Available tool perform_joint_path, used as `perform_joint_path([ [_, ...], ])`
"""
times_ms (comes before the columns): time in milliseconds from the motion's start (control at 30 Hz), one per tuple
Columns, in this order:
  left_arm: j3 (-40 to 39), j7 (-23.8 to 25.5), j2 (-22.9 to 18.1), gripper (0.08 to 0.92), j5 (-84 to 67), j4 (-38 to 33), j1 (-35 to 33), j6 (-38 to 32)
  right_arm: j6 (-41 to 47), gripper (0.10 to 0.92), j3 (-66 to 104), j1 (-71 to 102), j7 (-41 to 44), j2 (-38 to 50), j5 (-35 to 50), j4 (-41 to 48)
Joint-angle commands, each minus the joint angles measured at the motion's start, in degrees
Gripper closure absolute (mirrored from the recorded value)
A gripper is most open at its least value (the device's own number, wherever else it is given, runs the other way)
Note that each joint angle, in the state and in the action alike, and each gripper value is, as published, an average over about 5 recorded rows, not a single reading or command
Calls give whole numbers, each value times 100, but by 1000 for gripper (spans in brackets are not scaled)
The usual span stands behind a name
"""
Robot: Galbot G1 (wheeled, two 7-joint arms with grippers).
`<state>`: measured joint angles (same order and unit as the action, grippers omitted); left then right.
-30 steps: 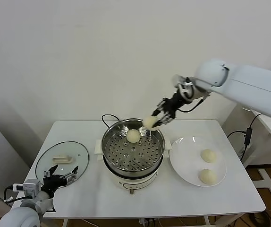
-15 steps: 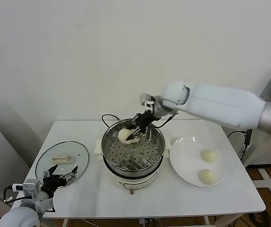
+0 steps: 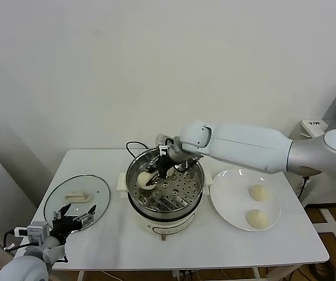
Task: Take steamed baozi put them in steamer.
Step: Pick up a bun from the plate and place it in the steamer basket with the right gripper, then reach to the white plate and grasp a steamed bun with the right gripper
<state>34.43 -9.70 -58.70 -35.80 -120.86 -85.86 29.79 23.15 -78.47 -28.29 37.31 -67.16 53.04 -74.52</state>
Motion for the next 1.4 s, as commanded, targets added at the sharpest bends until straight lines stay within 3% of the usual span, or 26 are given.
perform_joint_path([
  [33, -3, 2, -3, 177, -3, 9, 6, 1, 101, 560, 30, 201, -152, -162, -69, 82],
  [333, 6, 0, -8, 177, -22, 33, 10, -2, 91, 325, 104, -204, 45, 201, -30, -47],
  [500, 20, -2, -7, 177, -41, 28, 16, 2, -250, 215, -38, -1186, 1155, 1081, -240, -269],
  [733, 21, -3, -43, 177, -41, -32, -1, 19, -1140, 203, -934, -2524, 2845, 2685, -1335, -619],
  [967, 70, -3, -12, 177, -45, -70, -44, 9, -1897, 203, -834, -2191, 3598, 3949, -2864, -718],
  [1400, 93, -5, -13, 177, -45, -86, -59, 18, -2511, 203, 1017, 187, 3865, 4129, -4490, -211],
])
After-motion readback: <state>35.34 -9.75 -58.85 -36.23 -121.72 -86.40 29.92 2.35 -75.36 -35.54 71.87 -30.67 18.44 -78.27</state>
